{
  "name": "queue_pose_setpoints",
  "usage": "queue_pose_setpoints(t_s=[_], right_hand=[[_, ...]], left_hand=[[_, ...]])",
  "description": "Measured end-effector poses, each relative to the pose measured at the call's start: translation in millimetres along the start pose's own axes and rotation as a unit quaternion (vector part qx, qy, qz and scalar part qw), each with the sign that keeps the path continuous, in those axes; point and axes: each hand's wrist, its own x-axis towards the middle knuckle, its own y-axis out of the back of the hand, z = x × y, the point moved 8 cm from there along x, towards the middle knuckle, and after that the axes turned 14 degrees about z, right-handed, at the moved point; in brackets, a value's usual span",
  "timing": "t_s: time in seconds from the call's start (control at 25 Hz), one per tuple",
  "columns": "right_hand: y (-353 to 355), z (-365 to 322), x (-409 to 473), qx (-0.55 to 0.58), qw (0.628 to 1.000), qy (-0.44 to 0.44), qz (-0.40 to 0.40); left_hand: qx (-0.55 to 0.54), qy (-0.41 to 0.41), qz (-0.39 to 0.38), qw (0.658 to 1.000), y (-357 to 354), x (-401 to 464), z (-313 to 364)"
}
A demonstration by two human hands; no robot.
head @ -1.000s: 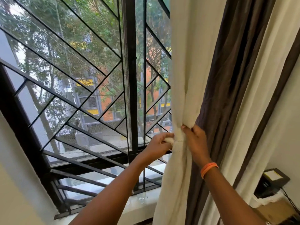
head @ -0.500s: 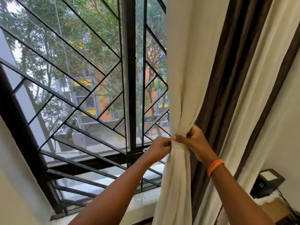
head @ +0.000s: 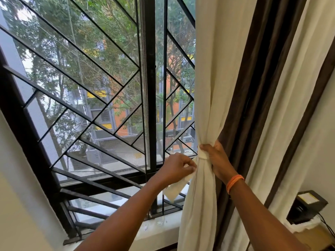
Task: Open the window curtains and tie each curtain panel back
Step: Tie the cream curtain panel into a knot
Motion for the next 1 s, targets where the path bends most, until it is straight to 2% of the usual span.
queue_pose_setpoints(t_s=[0.12,0.24,0.36,0.6,0.68,0.76,0.84,0.92,1.0], right_hand=[[-8,1,-4,-0.010,1.000,0.008,-0.014],[-20,0,-16,-0.026,0.998,0.037,-0.052],[-20,2,-26,-0.008,0.997,0.026,-0.078],[-7,14,-35,-0.034,0.986,-0.046,-0.156],[-1,10,-33,-0.092,0.974,-0.032,-0.202],[4,5,-31,-0.171,0.962,0.003,-0.214],[5,-1,-30,-0.253,0.943,0.081,-0.201],[-1,-4,-35,-0.301,0.921,0.146,-0.199],[-5,0,-40,-0.316,0.906,0.181,-0.213]], left_hand=[[-0.154,0.080,-0.016,0.985,-1,-7,9],[-0.317,0.213,0.028,0.924,-1,-5,12],[-0.380,0.293,0.026,0.877,-8,-3,12],[-0.467,0.346,-0.027,0.813,-30,0,15],[-0.514,0.346,-0.096,0.779,-38,-3,15],[-0.541,0.331,-0.164,0.755,-41,-7,17],[-0.515,0.323,-0.163,0.777,-39,-5,12],[-0.426,0.317,-0.121,0.839,-32,-1,7],[-0.340,0.313,-0.083,0.883,-28,1,3]])
